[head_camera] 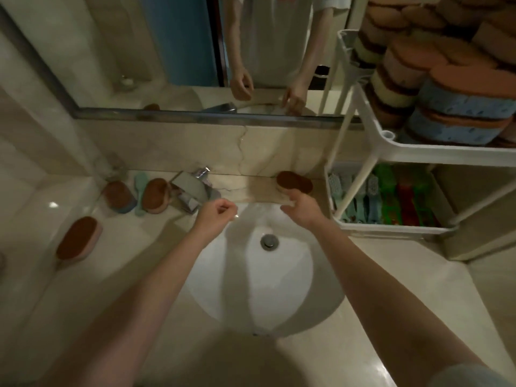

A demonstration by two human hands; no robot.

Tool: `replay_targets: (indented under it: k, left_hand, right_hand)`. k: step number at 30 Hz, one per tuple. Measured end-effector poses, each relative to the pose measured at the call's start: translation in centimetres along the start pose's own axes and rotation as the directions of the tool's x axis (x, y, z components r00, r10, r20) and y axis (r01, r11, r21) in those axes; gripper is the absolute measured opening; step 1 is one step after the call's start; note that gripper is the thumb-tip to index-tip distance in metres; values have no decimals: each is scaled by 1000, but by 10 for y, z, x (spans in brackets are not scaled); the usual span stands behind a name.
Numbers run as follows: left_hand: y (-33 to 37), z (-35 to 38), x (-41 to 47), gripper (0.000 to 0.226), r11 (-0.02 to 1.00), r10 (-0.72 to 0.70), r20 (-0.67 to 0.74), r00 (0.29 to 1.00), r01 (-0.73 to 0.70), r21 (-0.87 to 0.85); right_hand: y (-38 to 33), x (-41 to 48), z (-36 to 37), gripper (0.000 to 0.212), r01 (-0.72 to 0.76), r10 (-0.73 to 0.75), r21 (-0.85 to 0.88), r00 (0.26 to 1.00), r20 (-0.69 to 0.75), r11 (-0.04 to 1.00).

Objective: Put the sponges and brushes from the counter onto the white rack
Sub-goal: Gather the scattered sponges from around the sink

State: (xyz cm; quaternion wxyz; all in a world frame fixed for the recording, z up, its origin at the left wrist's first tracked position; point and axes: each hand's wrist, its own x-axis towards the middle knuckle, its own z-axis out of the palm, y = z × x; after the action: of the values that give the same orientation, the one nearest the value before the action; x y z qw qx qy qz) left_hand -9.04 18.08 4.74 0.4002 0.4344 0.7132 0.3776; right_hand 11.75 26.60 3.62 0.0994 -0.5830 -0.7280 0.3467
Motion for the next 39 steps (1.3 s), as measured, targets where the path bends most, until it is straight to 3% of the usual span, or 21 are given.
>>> replay_targets:
  k: [4, 9, 12, 15, 19, 24, 27, 32, 36, 39]
  left_hand:
    - [-33, -41, 5, 23, 999, -41, -129, 991, 40, -6]
    - [-63, -74, 10, 24, 994, -106, -215, 971, 111, 12]
    - [-71, -79, 16, 23, 990, -124, -246, 961, 137, 37]
    - [-72, -78, 23, 17, 990, -114, -261, 959, 130, 46]
    - [-75, -72, 33, 27, 989, -122, -250, 961, 140, 56]
    - [-81, -73, 43, 25, 978, -139, -287, 948, 176, 108]
    - [-83, -85, 55, 6, 963, -160, -367, 916, 227, 147]
    - [-95, -115, 85, 32, 874, -205, -480, 853, 380, 302]
    - [-105, -130, 104, 61, 775, -259, -451, 854, 463, 431]
    - [-114, -133, 114, 75, 765, -275, -448, 851, 476, 434]
  right_hand:
    - [1, 48, 16, 61, -61, 68, -193, 997, 29, 979]
    - [4, 87, 17, 58, -244, 244, -391, 968, -51, 887]
    - [7, 97, 20, 54, -228, 226, -479, 972, -63, 848]
    - [12, 100, 25, 57, -193, 191, -462, 980, -52, 866]
    - [14, 102, 32, 59, -144, 158, -493, 987, -12, 858]
    - [2, 85, 46, 65, -33, 13, -366, 998, -58, 930]
    - [-15, 68, 56, 65, -31, 2, -196, 990, -143, 980]
    - [-48, 53, 66, 64, -100, 75, -94, 969, -233, 991]
    - [-70, 49, 73, 64, -148, 144, 4, 952, -272, 989]
    - [-81, 45, 78, 66, -194, 207, 74, 934, -291, 978]
